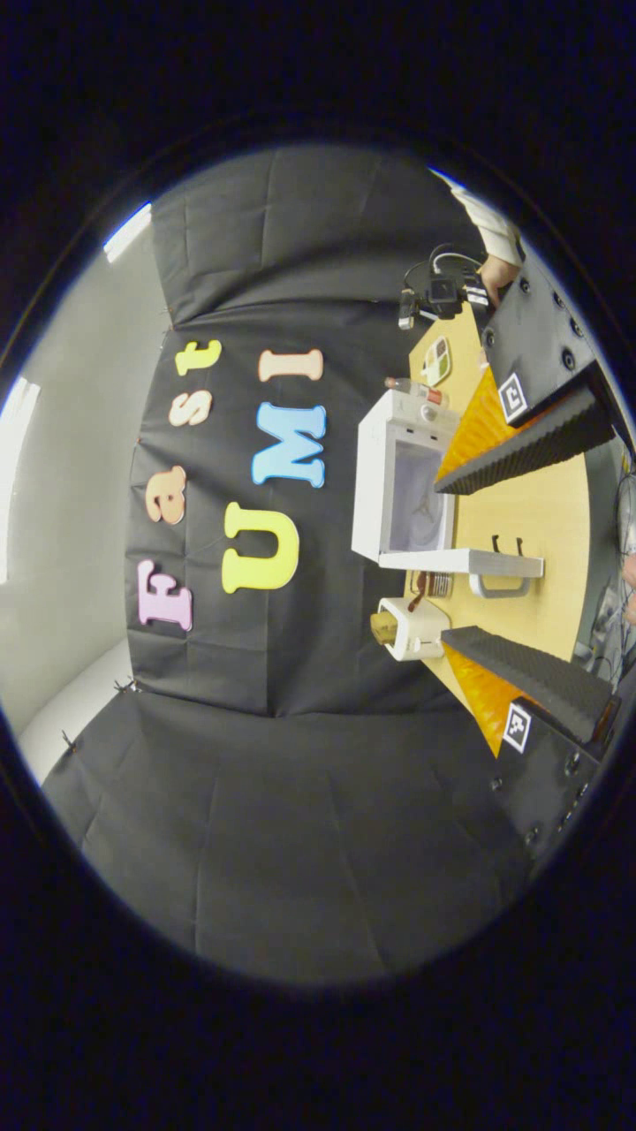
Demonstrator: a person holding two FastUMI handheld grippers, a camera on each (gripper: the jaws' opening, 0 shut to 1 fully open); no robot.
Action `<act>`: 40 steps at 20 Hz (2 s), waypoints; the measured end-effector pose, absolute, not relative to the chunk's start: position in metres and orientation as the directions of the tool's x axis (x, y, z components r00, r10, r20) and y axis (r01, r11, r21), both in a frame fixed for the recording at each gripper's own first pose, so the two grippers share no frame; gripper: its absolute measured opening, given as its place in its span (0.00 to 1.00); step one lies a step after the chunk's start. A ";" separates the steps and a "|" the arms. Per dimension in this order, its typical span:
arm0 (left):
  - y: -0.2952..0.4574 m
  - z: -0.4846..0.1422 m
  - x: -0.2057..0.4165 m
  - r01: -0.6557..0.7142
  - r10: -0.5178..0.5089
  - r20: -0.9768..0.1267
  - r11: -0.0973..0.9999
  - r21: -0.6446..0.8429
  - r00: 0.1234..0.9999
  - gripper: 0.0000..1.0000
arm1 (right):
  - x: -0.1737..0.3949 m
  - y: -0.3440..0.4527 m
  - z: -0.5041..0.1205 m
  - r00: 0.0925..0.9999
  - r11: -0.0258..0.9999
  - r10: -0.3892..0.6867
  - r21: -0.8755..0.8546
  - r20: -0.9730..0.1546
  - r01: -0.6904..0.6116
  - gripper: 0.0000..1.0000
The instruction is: Open the microwave oven with the left hand, put the food in, and close the microwave oven.
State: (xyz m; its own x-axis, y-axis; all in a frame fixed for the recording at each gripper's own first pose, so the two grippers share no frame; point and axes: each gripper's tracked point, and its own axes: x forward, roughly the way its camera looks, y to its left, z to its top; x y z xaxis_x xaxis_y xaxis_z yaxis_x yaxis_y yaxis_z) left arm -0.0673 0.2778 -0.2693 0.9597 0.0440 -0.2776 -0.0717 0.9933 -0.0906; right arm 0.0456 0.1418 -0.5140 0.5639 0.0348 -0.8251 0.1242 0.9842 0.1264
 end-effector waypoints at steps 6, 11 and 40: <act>0.312 -0.255 -0.078 -0.112 0.081 -0.215 0.984 -0.136 0.973 0.94 | 0.071 0.206 -0.458 0.646 0.935 0.156 0.323 -0.748 0.149 0.56; 0.325 -0.246 -0.092 -0.139 0.110 -0.219 0.983 -0.123 0.969 0.94 | 0.102 0.258 -0.437 0.679 0.894 0.243 0.431 -0.693 0.120 0.56; 0.301 -0.325 -0.022 -0.334 0.282 -0.533 0.943 0.000 0.798 0.96 | 0.370 0.336 -0.561 0.828 0.809 0.119 0.537 -0.548 0.239 0.55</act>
State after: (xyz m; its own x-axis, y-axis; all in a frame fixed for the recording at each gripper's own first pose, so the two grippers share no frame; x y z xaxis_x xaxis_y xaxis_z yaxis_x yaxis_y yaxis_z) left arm -0.0216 0.3013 -0.3250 0.7979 0.2825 -0.5326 -0.3336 0.9427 0.0002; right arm 0.3696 0.3355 -0.5610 0.8278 0.1190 -0.5482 0.2394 0.8089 0.5370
